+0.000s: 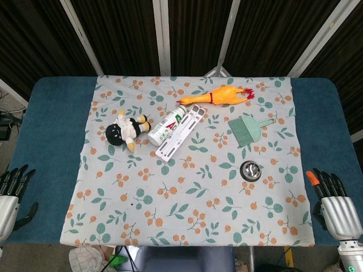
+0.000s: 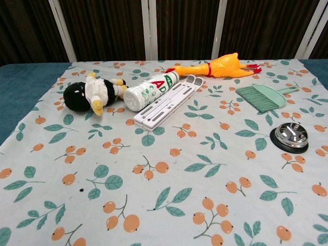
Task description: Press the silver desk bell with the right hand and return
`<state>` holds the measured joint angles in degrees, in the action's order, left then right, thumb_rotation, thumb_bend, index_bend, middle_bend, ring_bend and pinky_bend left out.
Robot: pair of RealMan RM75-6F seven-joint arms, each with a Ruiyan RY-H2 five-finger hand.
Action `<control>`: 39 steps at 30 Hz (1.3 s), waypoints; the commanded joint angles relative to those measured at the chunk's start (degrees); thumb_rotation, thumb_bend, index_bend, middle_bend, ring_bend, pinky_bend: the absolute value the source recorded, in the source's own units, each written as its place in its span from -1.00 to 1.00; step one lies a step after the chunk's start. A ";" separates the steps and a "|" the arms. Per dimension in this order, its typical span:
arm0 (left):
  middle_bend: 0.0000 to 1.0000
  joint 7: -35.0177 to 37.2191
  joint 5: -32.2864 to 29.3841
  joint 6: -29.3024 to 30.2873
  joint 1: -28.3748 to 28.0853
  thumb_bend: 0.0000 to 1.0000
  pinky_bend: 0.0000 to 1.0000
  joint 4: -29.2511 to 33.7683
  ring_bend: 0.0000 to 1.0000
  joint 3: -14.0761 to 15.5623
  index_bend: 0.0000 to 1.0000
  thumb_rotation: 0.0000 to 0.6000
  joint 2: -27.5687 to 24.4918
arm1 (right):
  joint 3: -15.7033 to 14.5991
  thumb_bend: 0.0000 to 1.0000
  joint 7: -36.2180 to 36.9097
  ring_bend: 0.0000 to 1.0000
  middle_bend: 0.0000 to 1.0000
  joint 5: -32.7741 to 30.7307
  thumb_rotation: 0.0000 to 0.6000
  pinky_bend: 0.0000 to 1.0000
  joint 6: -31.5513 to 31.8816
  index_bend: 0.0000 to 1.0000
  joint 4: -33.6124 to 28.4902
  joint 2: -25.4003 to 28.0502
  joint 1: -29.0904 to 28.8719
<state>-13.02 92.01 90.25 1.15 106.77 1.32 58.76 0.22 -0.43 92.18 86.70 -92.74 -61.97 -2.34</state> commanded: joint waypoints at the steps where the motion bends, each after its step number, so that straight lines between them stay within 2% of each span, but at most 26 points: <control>1: -1.00 0.07 0.15 0.18 0.12 0.05 -1.00 0.02 -1.00 0.07 -0.81 1.00 -0.06 | 0.38 1.00 0.14 -1.00 -1.00 -0.15 1.00 -1.00 0.59 -1.00 0.34 -0.56 0.07; 7: -1.00 -0.10 0.78 0.71 0.41 0.05 -1.00 0.18 -1.00 0.27 -0.81 1.00 -0.14 | 1.51 1.00 1.14 -1.00 -1.00 -0.29 1.00 -1.00 2.70 -1.00 1.72 -2.57 0.35; 17: -1.00 -0.96 0.22 0.15 0.30 0.05 -1.00 0.39 -1.00 0.20 -0.81 1.00 0.14 | 0.99 1.00 1.88 -1.00 -1.00 0.05 1.00 -1.00 1.26 -1.00 2.97 -3.25 -0.27; 21: -1.00 -1.11 1.45 1.07 0.67 0.05 -1.00 0.66 -1.00 0.49 -0.81 1.00 0.16 | 0.56 1.00 1.26 -1.00 -1.00 0.56 1.00 -1.00 0.18 -1.00 2.95 -3.69 -0.80; 26: -1.00 -1.01 0.27 0.55 0.65 0.05 -1.00 0.72 -1.00 0.32 -0.81 1.00 0.14 | -0.12 1.00 1.77 -1.00 -1.00 1.31 1.00 -1.00 -4.92 -1.00 1.58 -4.85 -3.61; 39: -1.00 -1.10 -1.97 -0.73 0.17 0.05 -1.00 0.67 -1.00 -0.33 -0.81 1.00 0.04 | 7.10 1.00 -3.78 -1.00 -1.00 -4.79 1.00 -1.00 -17.26 -1.00 -3.90 -8.65 -14.50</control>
<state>-14.06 90.09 89.57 1.35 107.42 0.99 58.80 5.99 -3.24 88.98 71.37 -95.65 -69.66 -15.32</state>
